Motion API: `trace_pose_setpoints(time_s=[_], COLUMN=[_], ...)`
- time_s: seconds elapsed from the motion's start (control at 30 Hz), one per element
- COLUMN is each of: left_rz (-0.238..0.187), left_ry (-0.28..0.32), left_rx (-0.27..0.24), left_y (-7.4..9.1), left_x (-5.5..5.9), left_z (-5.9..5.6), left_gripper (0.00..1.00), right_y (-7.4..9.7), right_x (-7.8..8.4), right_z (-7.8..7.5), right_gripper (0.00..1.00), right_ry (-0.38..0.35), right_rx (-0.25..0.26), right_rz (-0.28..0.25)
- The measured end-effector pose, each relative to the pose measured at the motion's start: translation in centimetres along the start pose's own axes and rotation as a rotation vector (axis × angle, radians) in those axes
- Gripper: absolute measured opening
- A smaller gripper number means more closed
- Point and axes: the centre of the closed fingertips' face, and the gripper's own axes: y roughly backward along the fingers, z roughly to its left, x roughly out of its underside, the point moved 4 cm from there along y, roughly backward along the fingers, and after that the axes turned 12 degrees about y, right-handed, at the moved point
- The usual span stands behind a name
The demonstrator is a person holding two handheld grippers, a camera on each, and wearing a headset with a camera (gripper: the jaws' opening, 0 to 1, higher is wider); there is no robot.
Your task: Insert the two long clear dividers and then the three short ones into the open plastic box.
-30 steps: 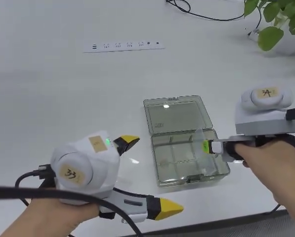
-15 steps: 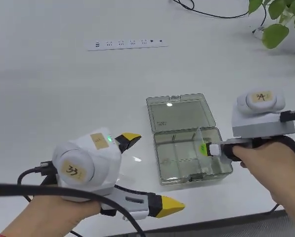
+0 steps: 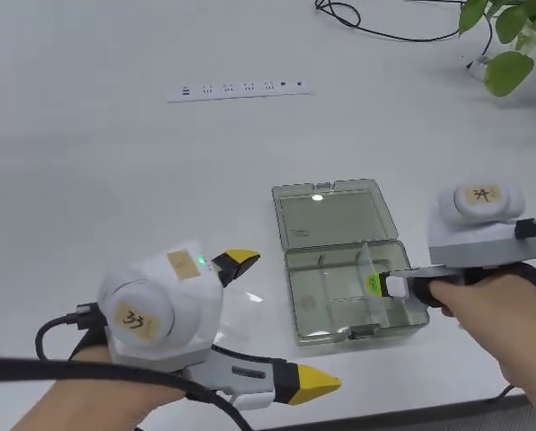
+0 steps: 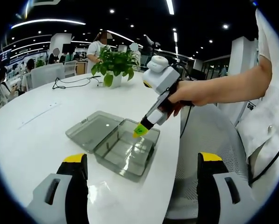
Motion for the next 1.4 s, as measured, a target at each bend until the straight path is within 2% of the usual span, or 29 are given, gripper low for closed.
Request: trace_pose_setpoints(time_s=[0.27,0.67,0.77,1.0,1.03,1.2,1.3,1.4], left_rz=[0.000,-0.010,-0.014,-0.030,-0.033,-0.049,-0.079,-0.097], left_ry=[0.005,0.014,0.015,0.031,0.034,0.049,0.074,0.087], left_rx=[-0.025,-0.057,-0.071,-0.106,-0.111,-0.145,-0.169,-0.187], left_y=[0.5,1.0,1.1,1.3,1.3,1.3,1.5,1.7], left_x=[-0.2,-0.9,-1.2,-1.8,-1.9,-2.2,-2.5,-2.7], left_z=[-0.2,-1.1,-1.2,-1.7,-1.8,-1.9,-1.9,-2.0], left_gripper=[1.00,0.99,0.99,0.99,0.99,0.99,0.98,0.98], right_y=[1.1,4.3,5.3,7.4,7.6,9.0,10.0,10.7], right_x=[0.0,-1.8,-2.4,-2.9,-2.9,-2.5,-2.1,-1.7], right_z=[0.2,0.0,0.0,-0.2,-0.3,-1.0,-1.7,-2.1], right_gripper=[0.14,0.22,0.26,0.31,0.32,0.36,0.40,0.45], right_ry=[-0.020,0.021,0.061,0.160,0.160,0.248,0.261,0.305], right_rx=[-0.048,-0.110,-0.143,-0.181,-0.184,-0.218,-0.247,-0.270], right_rz=[-0.045,-0.156,-0.186,-0.230,-0.226,-0.255,-0.265,-0.279])
